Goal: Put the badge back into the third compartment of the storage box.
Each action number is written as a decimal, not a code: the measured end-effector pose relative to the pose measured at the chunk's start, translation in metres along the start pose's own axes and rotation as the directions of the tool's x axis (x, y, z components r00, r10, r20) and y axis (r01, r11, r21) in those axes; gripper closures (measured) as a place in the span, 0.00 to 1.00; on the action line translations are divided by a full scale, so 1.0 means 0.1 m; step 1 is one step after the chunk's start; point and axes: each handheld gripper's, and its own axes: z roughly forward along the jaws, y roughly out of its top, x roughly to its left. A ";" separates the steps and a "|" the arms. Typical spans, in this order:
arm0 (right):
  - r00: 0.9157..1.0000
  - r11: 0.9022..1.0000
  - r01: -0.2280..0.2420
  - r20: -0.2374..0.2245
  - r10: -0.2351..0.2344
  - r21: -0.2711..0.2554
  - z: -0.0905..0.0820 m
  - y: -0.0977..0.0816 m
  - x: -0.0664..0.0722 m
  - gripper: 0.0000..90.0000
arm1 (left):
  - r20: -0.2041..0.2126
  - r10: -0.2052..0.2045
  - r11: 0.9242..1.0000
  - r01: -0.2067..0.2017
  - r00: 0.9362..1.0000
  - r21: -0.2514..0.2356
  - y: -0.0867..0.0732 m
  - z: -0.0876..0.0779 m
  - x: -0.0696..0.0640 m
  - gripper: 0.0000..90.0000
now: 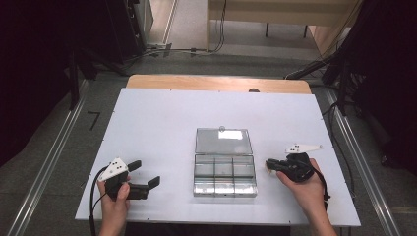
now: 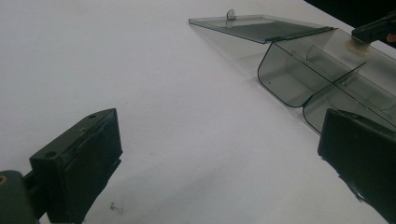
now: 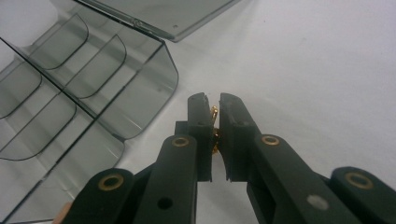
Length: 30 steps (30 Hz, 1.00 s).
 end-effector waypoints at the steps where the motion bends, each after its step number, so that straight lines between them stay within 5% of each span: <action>1: 1.000 1.000 0.003 0.002 -0.003 -0.003 -0.01 0.01 0.01 0.91 | 0.000 -0.001 1.000 0.001 1.000 0.000 0.00 0.00 0.00 0.00; 30: 0.997 0.994 0.039 -0.056 -0.045 -0.104 -0.22 0.25 0.30 0.92 | 0.001 0.007 1.000 -0.007 1.000 -0.001 0.00 0.00 -0.01 0.00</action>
